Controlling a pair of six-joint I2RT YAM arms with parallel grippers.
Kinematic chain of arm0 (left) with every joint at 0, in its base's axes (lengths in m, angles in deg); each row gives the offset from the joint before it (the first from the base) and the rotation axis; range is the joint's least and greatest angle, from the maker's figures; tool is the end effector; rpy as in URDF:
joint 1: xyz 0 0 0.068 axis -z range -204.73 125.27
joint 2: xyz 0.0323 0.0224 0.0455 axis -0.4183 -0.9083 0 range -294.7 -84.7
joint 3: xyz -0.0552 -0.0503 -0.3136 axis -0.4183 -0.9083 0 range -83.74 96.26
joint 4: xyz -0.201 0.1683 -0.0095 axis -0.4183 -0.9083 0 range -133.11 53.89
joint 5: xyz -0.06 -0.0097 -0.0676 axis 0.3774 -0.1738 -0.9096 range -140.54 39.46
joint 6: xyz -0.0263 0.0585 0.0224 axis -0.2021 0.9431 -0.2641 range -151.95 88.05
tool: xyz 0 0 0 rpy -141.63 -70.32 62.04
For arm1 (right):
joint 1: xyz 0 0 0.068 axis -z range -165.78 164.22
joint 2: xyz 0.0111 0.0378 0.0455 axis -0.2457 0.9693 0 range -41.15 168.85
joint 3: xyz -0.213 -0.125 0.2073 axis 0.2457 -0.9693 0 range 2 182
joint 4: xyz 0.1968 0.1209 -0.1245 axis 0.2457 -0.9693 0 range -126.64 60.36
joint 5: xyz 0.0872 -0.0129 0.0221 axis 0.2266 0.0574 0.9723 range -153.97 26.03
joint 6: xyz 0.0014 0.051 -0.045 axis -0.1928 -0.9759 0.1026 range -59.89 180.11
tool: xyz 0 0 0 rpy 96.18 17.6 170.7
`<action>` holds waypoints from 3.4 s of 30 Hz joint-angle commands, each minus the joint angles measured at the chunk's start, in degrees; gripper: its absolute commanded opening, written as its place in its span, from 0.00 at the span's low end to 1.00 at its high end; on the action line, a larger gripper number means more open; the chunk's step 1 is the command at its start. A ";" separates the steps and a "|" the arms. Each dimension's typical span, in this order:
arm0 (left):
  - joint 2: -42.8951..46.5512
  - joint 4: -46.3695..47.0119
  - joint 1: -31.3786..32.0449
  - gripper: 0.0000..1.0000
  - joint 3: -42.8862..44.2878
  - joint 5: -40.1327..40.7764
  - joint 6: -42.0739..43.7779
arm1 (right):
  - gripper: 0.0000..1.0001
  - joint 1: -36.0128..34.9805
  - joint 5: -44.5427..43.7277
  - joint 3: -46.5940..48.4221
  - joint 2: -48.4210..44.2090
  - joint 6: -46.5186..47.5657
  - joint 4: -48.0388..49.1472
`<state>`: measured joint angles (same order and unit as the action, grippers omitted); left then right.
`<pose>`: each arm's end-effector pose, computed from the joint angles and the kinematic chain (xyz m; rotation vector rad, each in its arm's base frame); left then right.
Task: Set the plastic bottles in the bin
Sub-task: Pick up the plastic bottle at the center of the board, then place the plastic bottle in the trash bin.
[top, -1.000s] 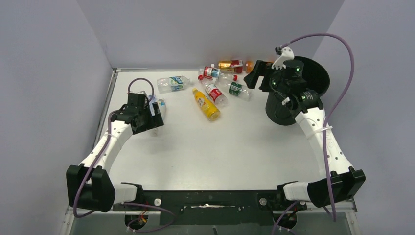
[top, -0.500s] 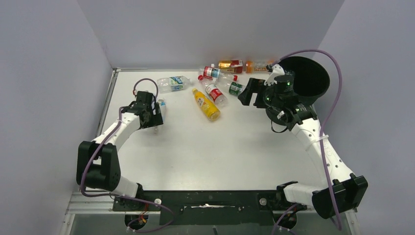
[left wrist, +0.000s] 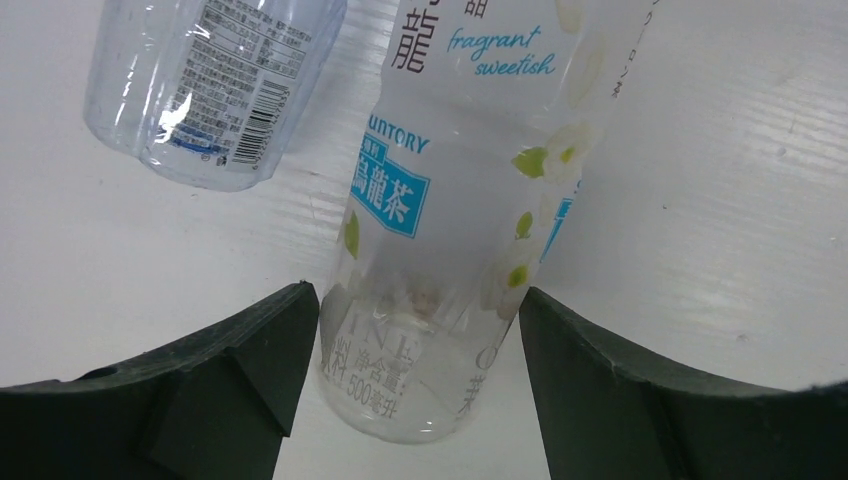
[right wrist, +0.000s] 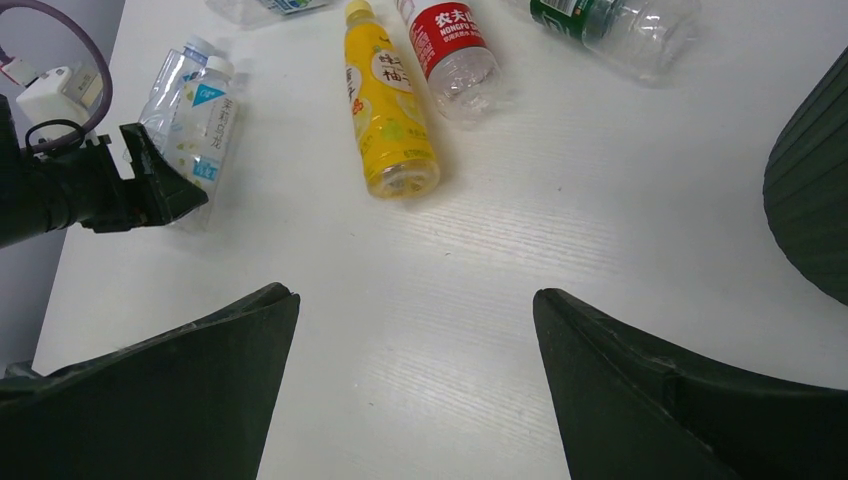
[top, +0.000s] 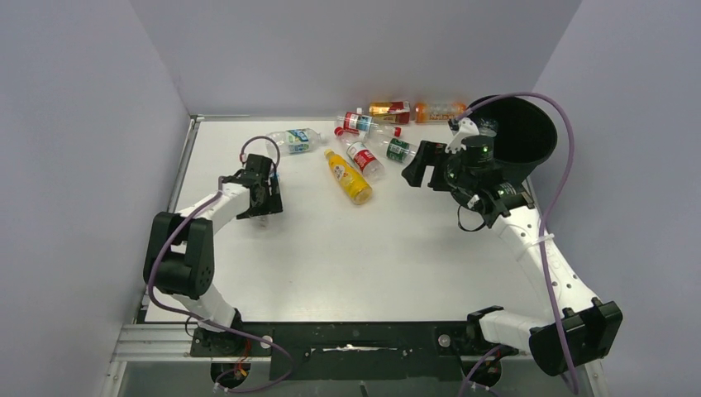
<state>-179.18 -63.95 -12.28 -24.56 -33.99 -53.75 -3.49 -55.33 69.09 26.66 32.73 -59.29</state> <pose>0.3325 -0.0575 0.2217 -0.3028 2.5900 0.1788 0.2435 0.0863 0.3973 0.0887 2.1563 0.6241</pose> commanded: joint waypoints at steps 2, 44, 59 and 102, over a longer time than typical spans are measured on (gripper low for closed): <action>-1.58 2.96 1.60 0.67 3.11 1.10 -0.21 | 0.91 -0.35 0.58 -0.72 -1.69 -0.18 2.91; 31.08 1.79 19.50 0.51 -0.99 -31.76 -11.83 | 0.94 -5.50 19.59 -4.07 6.08 -16.55 24.33; 30.72 6.87 28.31 0.50 -0.91 -29.15 -15.51 | 0.94 -9.73 20.34 -3.75 10.00 -19.59 28.09; 34.51 -1.40 30.27 0.88 -2.29 -22.02 -14.14 | 0.60 16.85 13.00 27.37 12.27 -0.99 2.97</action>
<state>-145.32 -65.57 17.95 -26.49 -56.72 -68.81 8.88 -40.51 89.62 38.24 28.52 -54.68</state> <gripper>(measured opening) 0.873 0.648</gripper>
